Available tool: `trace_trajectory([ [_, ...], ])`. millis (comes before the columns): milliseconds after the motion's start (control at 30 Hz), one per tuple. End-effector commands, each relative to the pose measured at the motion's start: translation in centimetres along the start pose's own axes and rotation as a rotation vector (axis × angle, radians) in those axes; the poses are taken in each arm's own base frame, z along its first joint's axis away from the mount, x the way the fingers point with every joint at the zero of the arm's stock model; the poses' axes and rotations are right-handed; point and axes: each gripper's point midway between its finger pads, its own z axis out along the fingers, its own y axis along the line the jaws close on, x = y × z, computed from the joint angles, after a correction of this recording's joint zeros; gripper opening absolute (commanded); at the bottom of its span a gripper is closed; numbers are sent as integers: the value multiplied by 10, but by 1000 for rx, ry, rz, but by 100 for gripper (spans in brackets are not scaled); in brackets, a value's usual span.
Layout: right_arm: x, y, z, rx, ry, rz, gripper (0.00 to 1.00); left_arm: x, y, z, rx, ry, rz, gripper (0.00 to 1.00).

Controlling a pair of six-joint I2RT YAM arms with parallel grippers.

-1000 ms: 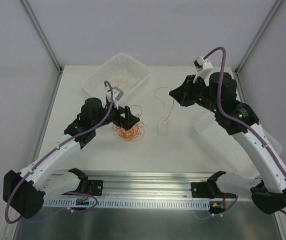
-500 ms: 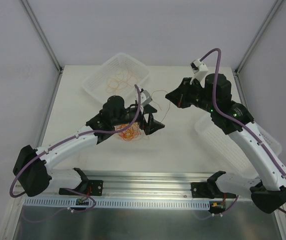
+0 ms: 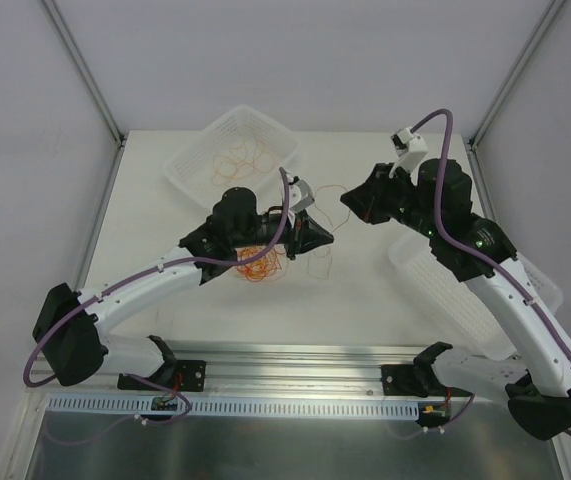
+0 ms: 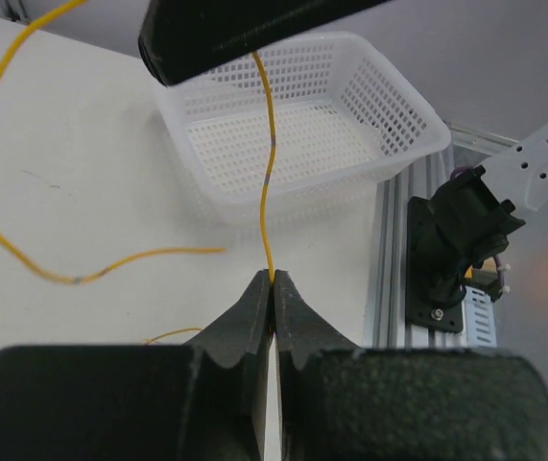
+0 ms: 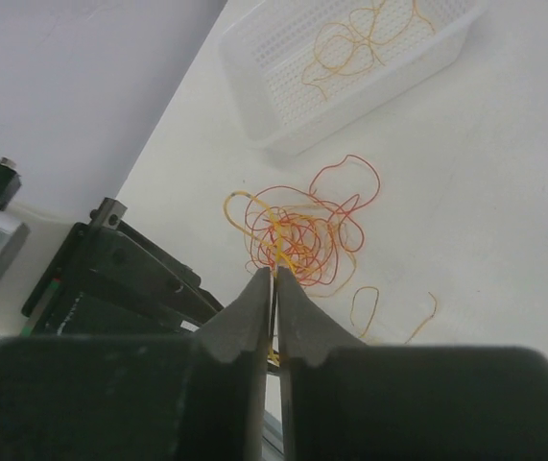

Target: Untangle the cables

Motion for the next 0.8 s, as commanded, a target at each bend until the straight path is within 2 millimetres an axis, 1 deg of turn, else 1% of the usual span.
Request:
trace_trajectory([
  [0,-2,-16,-9,75,-31,-38,14,-51,-19,-3,56,-118,52,0],
  [33,-1,-19,-10,85,-31,-43,19,-58,-20,-4,55,-129,49,0],
  [67,-3,-22,-13,102,-41,-48,32,-61,-20,-4,55,-130,46,0],
  [133,-4,-25,-17,119,-41,-69,53,-72,-19,-4,42,-138,32,0],
  [167,-5,-29,-19,138,-47,-77,76,-74,-19,-3,40,-137,28,0],
  [200,-5,-33,-24,160,-45,-90,85,-76,-18,-2,40,-133,26,0],
  [233,-10,-40,-28,204,-65,-112,96,-85,-19,-2,36,-139,27,0],
  [267,-11,-45,-31,228,-68,-124,99,-89,-18,-2,30,-140,27,0],
  [300,-12,-47,-39,247,-78,-133,99,-91,-16,-1,22,-136,22,0],
  [333,-13,-50,-43,263,-84,-146,100,-102,-14,-2,5,-145,27,0],
  [367,-15,-54,-47,285,-103,-146,99,-107,-8,-2,-13,-151,28,0],
  [400,-19,-52,-57,283,-135,-147,100,-114,-6,0,-19,-160,26,0],
  [433,-17,-54,-60,288,-143,-148,100,-117,-3,0,-25,-162,24,0],
  [500,-21,-51,-65,269,-190,-148,100,-125,11,0,-57,-171,19,0],
  [533,-26,-48,-76,256,-235,-149,100,-129,17,-1,-76,-176,19,0],
  [567,-23,-51,-75,258,-248,-151,99,-129,26,-2,-111,-170,11,0],
  [600,-24,-52,-79,260,-269,-151,99,-137,39,-4,-144,-181,12,0],
  [633,-26,-52,-88,259,-302,-150,100,-140,47,-6,-163,-183,7,0],
  [667,-27,-54,-91,271,-324,-150,100,-139,57,-5,-184,-177,-1,0],
  [700,-23,-59,-91,285,-321,-149,100,-151,68,-11,-210,-196,5,0],
  [733,-23,-61,-96,296,-335,-152,100,-155,75,-14,-229,-205,5,0],
  [767,-20,-65,-96,313,-323,-153,100,-157,83,-14,-244,-208,3,0],
])
